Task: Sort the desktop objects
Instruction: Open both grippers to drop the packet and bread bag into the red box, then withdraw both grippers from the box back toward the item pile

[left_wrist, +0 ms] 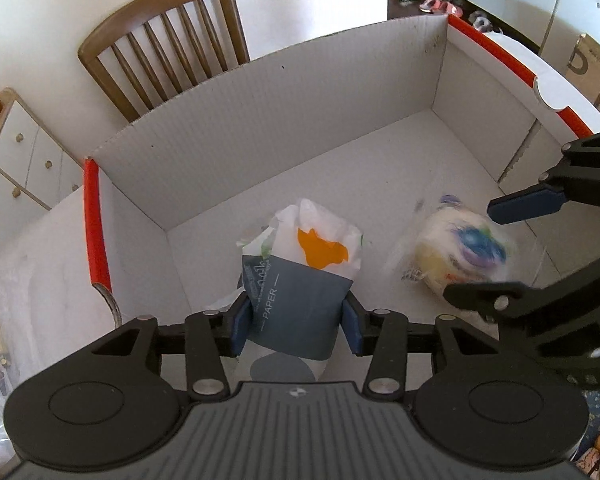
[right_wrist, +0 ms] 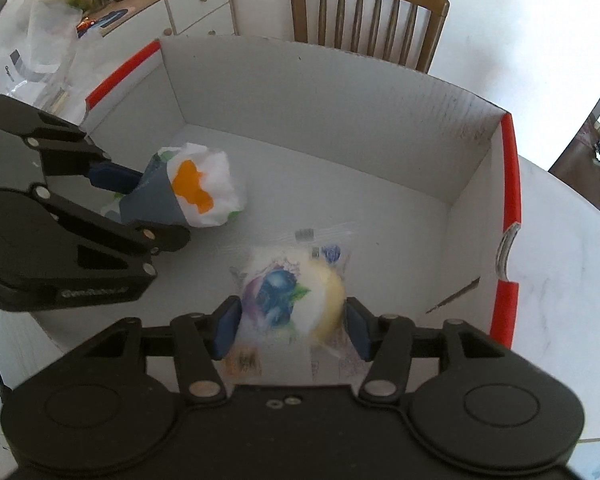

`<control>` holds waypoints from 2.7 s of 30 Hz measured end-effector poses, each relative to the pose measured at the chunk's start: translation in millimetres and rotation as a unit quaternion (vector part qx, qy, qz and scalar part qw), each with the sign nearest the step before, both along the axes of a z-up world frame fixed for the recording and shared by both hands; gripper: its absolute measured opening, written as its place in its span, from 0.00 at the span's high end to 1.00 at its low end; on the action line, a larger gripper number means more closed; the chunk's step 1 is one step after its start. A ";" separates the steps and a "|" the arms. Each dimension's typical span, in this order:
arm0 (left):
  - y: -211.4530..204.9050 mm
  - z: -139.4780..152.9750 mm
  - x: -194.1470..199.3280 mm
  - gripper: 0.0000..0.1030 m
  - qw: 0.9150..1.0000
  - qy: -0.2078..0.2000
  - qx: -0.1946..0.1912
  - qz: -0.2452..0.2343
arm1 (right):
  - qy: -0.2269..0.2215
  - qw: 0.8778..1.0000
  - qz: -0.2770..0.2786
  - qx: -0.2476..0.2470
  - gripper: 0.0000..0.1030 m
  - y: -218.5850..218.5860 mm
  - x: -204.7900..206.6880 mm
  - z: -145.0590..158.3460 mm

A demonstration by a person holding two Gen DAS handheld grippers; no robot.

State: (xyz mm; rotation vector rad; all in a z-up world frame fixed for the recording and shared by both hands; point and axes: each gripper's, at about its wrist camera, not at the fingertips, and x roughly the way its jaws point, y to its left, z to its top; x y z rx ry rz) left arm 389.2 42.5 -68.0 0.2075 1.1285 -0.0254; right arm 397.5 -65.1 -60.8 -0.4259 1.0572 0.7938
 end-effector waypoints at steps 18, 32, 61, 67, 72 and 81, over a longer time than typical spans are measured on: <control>-2.5 42.5 -20.5 0.24 0.998 -0.062 -0.026 0.018 | -0.023 0.998 0.025 0.046 0.20 -16.9 -19.8 39.6; -10.2 81.8 -52.2 0.10 0.993 -0.103 -0.046 0.029 | -0.033 0.994 0.041 0.097 0.08 -45.8 -34.8 72.2; -22.4 127.7 -146.8 0.04 0.982 -0.164 -0.076 0.046 | -0.046 0.990 0.036 0.127 0.02 -90.2 -105.1 112.0; -26.0 131.1 -168.3 0.04 0.982 -0.170 -0.075 0.030 | -0.040 0.991 0.023 0.127 0.02 -103.2 -128.0 114.3; -30.4 134.2 -186.5 0.04 0.981 -0.173 -0.082 0.015 | -0.033 0.991 -0.001 0.130 0.02 -115.9 -144.1 114.6; -32.8 133.4 -216.9 0.04 0.979 -0.177 -0.096 0.002 | -0.028 0.990 -0.036 0.134 0.02 -135.4 -171.5 115.1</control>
